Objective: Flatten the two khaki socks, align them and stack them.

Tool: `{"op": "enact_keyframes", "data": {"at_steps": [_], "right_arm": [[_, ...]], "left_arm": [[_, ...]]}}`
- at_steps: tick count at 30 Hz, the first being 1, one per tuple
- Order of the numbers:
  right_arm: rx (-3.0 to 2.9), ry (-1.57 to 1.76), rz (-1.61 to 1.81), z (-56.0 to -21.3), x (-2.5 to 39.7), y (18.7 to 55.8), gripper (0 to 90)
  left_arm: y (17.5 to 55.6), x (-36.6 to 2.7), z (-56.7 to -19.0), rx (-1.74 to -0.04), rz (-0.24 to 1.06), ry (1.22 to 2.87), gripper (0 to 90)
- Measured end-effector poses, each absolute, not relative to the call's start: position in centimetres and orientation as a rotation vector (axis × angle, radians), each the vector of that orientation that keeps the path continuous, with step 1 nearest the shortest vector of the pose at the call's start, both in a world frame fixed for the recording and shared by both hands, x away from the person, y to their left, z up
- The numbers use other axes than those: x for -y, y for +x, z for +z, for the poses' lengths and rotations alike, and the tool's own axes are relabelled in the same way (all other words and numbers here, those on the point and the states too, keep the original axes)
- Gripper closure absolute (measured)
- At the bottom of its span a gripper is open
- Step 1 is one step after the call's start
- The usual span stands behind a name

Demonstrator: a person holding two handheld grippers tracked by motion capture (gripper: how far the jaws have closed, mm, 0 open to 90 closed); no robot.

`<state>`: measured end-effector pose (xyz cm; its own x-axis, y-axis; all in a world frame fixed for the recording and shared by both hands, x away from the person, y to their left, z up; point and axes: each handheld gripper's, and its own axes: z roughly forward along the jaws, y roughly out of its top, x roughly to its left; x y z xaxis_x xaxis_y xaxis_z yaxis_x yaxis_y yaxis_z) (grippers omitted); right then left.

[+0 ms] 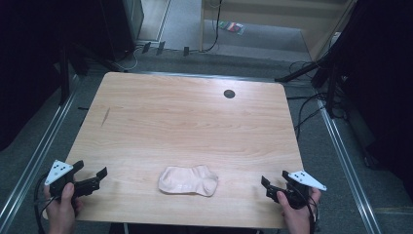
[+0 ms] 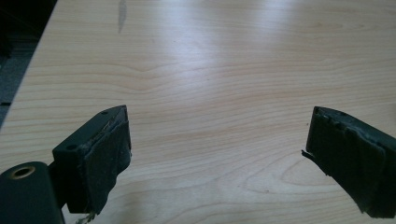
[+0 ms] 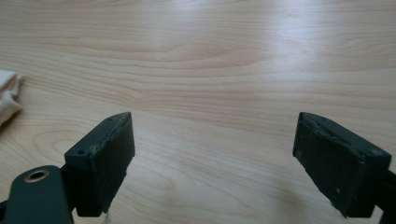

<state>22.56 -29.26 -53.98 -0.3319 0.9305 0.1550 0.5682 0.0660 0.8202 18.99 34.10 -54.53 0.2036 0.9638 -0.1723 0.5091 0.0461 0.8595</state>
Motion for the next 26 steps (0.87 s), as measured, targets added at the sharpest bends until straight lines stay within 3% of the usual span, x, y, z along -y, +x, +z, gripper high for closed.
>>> {"op": "enact_keyframes", "data": {"at_steps": [13, 26], "right_arm": [[-1.862, 1.558, 1.146, -54.5, 32.7, 22.1, 13.0], [-1.842, 1.579, 1.161, -54.7, 33.2, 22.2, 13.0]], "left_arm": [[19.0, -36.8, -54.8, -1.493, 0.661, 1.539, 6.8], [19.6, -36.5, -55.2, -1.496, 0.665, 1.568, 6.8]]}}
